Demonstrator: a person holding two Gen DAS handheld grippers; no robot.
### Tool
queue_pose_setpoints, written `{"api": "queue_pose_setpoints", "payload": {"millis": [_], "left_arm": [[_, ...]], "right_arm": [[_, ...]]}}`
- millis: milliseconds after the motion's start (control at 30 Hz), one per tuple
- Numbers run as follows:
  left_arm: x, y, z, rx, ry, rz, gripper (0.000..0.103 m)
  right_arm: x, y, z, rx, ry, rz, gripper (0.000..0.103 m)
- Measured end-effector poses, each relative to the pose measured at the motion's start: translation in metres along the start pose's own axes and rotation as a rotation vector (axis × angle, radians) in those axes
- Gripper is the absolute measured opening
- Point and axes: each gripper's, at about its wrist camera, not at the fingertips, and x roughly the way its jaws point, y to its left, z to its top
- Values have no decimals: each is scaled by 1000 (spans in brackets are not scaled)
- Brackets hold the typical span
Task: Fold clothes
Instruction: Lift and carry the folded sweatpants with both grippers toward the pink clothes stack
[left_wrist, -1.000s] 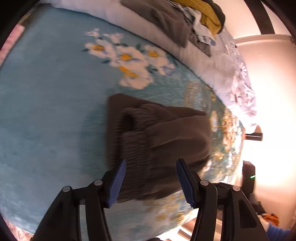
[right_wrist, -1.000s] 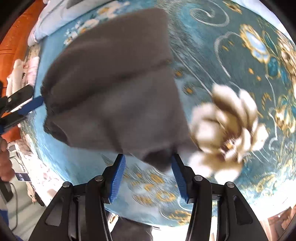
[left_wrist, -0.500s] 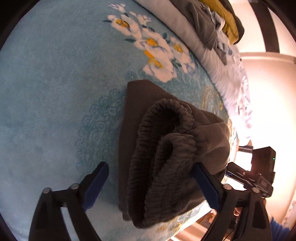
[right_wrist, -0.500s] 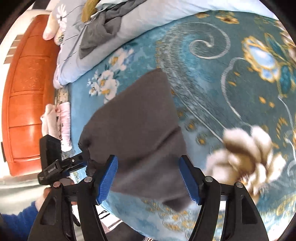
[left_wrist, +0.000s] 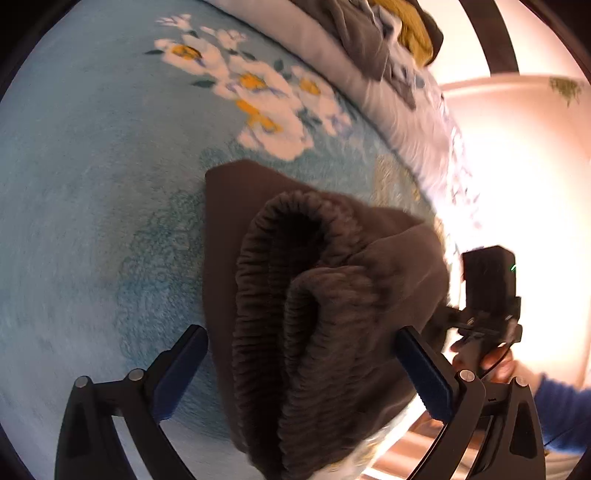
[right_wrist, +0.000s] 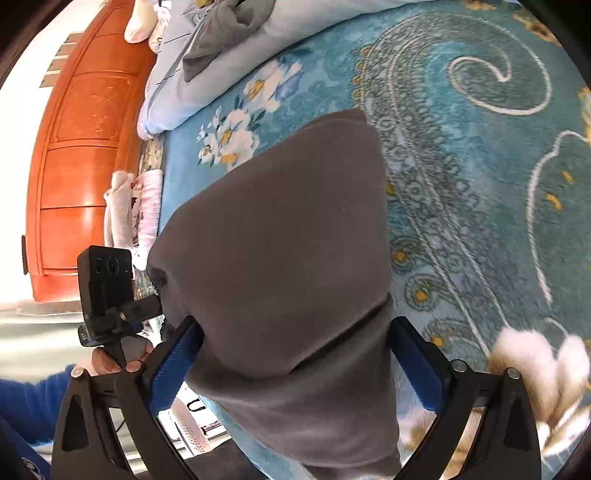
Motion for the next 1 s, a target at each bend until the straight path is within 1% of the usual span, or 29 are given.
{"api": "queue_pose_setpoints", "payload": {"millis": [100, 167, 267, 367, 433, 467, 533, 600, 633, 700, 733, 800, 1000], "left_arm": [[5, 6, 5, -42, 12, -1, 103], [6, 4, 6, -33, 15, 22, 103], [6, 0, 6, -51, 27, 61, 103], [10, 1, 5, -118, 41, 60, 102], [10, 1, 5, -146, 35, 53, 100], [10, -1, 4, -147, 30, 48, 95], [8, -11, 1, -123, 17, 69, 91], [5, -19, -1, -107, 7, 87, 83], [3, -21, -1, -104, 1, 94, 81], [-4, -25, -1, -108, -11, 94, 73], [-7, -28, -1, -103, -17, 95, 72], [-16, -37, -2, -87, -28, 101, 71], [-46, -67, -12, -57, -65, 77, 70]], "right_arm": [[4, -1, 0, -13, -22, 5, 103], [7, -1, 0, -12, -28, 12, 103], [11, -5, 3, 40, -12, 9, 103], [12, -4, 4, 83, -13, 13, 103], [13, -2, 4, 110, -16, 17, 103], [13, -2, 4, 123, -18, 18, 103], [14, 0, 4, 149, -22, 22, 102], [14, 1, 4, 175, -25, 25, 102], [14, 2, 4, 189, -27, 27, 101], [8, 9, 2, 190, -33, 31, 95], [3, 13, 1, 185, -37, 33, 94], [-6, 21, -2, 177, -44, 37, 87], [-34, 45, -11, 152, -65, 48, 86]]}}
